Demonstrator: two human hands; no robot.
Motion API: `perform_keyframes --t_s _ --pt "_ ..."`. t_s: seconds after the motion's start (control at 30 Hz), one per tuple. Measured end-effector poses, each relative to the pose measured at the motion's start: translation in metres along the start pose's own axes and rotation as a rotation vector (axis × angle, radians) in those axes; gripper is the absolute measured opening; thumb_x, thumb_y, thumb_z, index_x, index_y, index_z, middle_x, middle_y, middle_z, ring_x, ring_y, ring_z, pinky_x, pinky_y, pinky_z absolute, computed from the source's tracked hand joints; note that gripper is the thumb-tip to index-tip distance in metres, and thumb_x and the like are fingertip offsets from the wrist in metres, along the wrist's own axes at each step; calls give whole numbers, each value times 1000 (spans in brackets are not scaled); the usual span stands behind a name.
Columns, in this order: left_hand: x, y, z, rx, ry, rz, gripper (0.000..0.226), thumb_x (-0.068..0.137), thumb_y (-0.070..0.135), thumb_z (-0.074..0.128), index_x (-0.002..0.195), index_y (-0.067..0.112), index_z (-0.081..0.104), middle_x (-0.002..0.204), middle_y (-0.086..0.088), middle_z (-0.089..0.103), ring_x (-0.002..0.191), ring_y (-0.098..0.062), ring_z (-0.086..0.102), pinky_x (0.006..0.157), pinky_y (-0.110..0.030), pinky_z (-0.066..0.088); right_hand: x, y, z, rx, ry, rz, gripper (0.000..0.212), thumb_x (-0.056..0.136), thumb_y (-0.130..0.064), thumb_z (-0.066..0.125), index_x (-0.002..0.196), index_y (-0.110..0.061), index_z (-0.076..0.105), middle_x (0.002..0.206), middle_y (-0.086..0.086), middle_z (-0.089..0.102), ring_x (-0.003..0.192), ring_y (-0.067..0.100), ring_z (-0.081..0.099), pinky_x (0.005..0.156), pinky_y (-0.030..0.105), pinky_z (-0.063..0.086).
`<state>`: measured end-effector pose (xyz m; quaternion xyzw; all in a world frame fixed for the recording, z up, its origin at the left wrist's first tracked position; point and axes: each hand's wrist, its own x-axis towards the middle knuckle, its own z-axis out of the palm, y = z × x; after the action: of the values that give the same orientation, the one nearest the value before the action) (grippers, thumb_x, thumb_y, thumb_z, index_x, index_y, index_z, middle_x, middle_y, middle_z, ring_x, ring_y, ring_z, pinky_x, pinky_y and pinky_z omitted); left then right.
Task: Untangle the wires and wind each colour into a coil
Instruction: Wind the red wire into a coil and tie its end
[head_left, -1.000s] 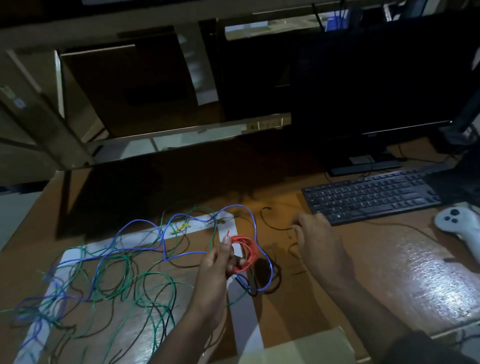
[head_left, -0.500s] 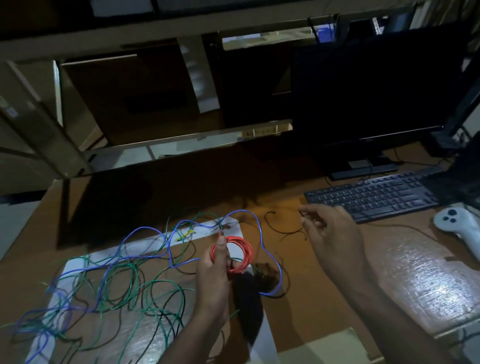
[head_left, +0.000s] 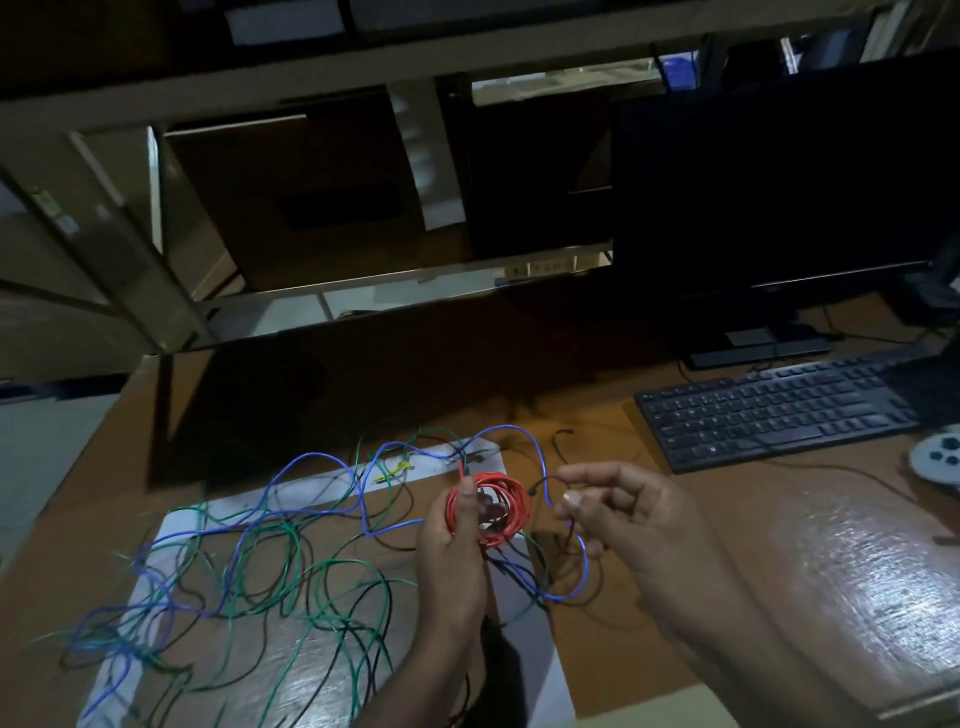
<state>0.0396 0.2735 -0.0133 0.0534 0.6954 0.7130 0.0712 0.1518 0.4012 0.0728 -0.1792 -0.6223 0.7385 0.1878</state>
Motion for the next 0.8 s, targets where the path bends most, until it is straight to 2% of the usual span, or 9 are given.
perform_keyframes --t_s 0.1,0.17,0.23,0.33,0.47,0.6,0.67,0.8 --pt "-1 2 -1 2 32 14 63 86 78 54 99 19 72 92 -6 79 90 -25 75 81 -45 59 -4 3 0 -21 -4 14 15 90 -6 69 103 -13 73 82 10 77 69 11 64 55 19 49" --pt "-3 5 -1 27 58 49 52 94 65 52 96 17 72 86 -6 78 83 -22 75 72 -37 58 -5 5 1 -20 4 20 15 90 -6 70 103 -14 73 80 11 76 66 11 63 55 20 49" --pt "-5 6 -1 66 61 89 41 97 53 51 95 18 71 85 -6 77 80 -20 74 69 -35 58 -5 7 2 6 15 41 16 90 -3 69 103 -12 72 76 10 75 63 11 61 53 21 49" --pt "-7 3 -3 148 41 153 35 102 52 50 93 23 69 85 -4 73 81 -18 72 72 -40 59 -3 11 4 51 20 80 18 90 -1 69 105 -10 71 76 11 74 62 12 60 54 22 48" --pt "-12 3 -4 230 57 238 39 100 60 48 87 26 63 84 1 62 78 -13 61 70 -26 48 -1 16 6 76 36 112 19 90 -2 69 108 -9 71 77 10 75 61 12 60 54 20 50" --pt "-16 9 -2 259 48 323 24 102 45 51 88 29 62 90 5 57 85 -12 60 75 -30 49 4 21 9 137 75 174 20 91 0 68 110 -5 69 77 13 74 57 11 62 51 19 51" --pt "-20 12 0 254 43 338 23 101 45 51 91 28 63 95 4 56 89 -12 61 80 -31 51 6 24 10 162 88 203 21 90 1 68 110 -4 68 77 13 74 58 12 63 53 20 54" --pt "-25 14 2 222 40 337 13 97 54 50 101 49 61 109 6 56 103 -15 63 87 -33 53 7 29 14 180 163 197 20 89 0 70 109 -5 68 76 13 75 58 16 67 57 24 56"
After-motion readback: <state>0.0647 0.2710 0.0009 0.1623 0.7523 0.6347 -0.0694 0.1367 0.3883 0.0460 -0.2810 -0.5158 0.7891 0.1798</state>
